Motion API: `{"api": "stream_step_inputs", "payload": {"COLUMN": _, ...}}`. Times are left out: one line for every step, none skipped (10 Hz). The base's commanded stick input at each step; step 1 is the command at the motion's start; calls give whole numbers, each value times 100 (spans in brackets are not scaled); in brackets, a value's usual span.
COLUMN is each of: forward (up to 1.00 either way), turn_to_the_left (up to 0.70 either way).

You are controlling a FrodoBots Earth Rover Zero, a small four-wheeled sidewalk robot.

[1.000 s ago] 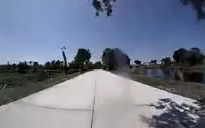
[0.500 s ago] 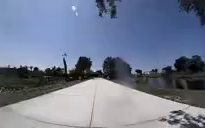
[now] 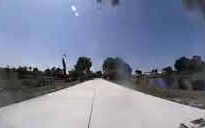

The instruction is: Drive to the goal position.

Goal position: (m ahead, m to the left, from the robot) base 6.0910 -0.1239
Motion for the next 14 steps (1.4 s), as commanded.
{"api": "stream_step_inputs", "payload": {"forward": 70, "turn_to_the_left": 0}}
{"api": "stream_step_inputs", "payload": {"forward": 70, "turn_to_the_left": 0}}
{"api": "stream_step_inputs", "payload": {"forward": 70, "turn_to_the_left": 0}}
{"api": "stream_step_inputs", "payload": {"forward": 70, "turn_to_the_left": 0}}
{"api": "stream_step_inputs", "payload": {"forward": 70, "turn_to_the_left": 0}}
{"api": "stream_step_inputs", "payload": {"forward": 70, "turn_to_the_left": 3}}
{"api": "stream_step_inputs", "payload": {"forward": 70, "turn_to_the_left": 7}}
{"api": "stream_step_inputs", "payload": {"forward": 70, "turn_to_the_left": 12}}
{"api": "stream_step_inputs", "payload": {"forward": 70, "turn_to_the_left": 14}}
{"api": "stream_step_inputs", "payload": {"forward": 70, "turn_to_the_left": 14}}
{"api": "stream_step_inputs", "payload": {"forward": 70, "turn_to_the_left": 14}}
{"api": "stream_step_inputs", "payload": {"forward": 70, "turn_to_the_left": 14}}
{"api": "stream_step_inputs", "payload": {"forward": 70, "turn_to_the_left": 14}}
{"api": "stream_step_inputs", "payload": {"forward": 70, "turn_to_the_left": 10}}
